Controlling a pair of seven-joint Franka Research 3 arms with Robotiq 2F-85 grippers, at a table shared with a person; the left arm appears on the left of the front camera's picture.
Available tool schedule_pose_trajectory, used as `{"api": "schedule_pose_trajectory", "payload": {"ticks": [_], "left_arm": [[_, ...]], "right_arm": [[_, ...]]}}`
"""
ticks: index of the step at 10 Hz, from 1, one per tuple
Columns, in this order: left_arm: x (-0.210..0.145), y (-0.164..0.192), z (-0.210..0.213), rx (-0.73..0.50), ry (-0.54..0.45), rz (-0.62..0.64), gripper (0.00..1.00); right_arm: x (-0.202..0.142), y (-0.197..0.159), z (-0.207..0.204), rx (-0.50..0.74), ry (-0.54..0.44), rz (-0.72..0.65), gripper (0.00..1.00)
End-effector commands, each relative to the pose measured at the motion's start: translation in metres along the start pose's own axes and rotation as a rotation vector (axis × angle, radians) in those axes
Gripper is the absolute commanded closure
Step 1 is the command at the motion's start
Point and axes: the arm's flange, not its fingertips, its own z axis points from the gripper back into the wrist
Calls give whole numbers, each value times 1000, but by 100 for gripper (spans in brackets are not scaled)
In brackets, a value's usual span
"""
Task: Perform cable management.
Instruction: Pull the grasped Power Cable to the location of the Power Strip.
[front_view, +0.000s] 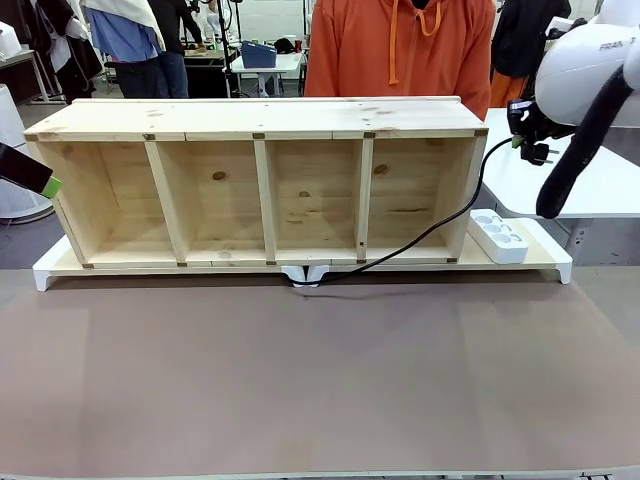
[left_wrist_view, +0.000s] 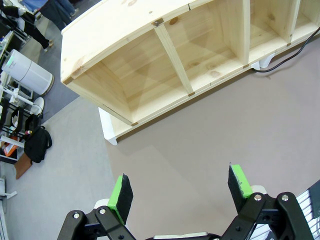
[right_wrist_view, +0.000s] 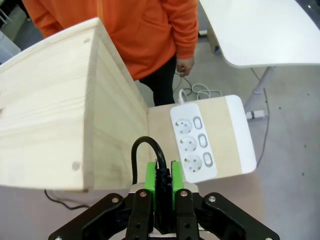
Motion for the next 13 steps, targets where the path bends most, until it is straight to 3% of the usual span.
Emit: {"api": "schedule_pose_trajectory", "payload": {"ticks": [1, 8, 13], "left_arm": [[2, 1, -1, 3, -7, -3, 0], [2, 1, -1, 3, -7, -3, 0], [2, 1, -1, 3, -7, -3, 0]], "right_arm": [[17, -1, -13, 1, -9, -17, 85], [20, -5, -21, 1, -8, -37, 85], [44, -28, -27, -20, -13, -83, 85]]}}
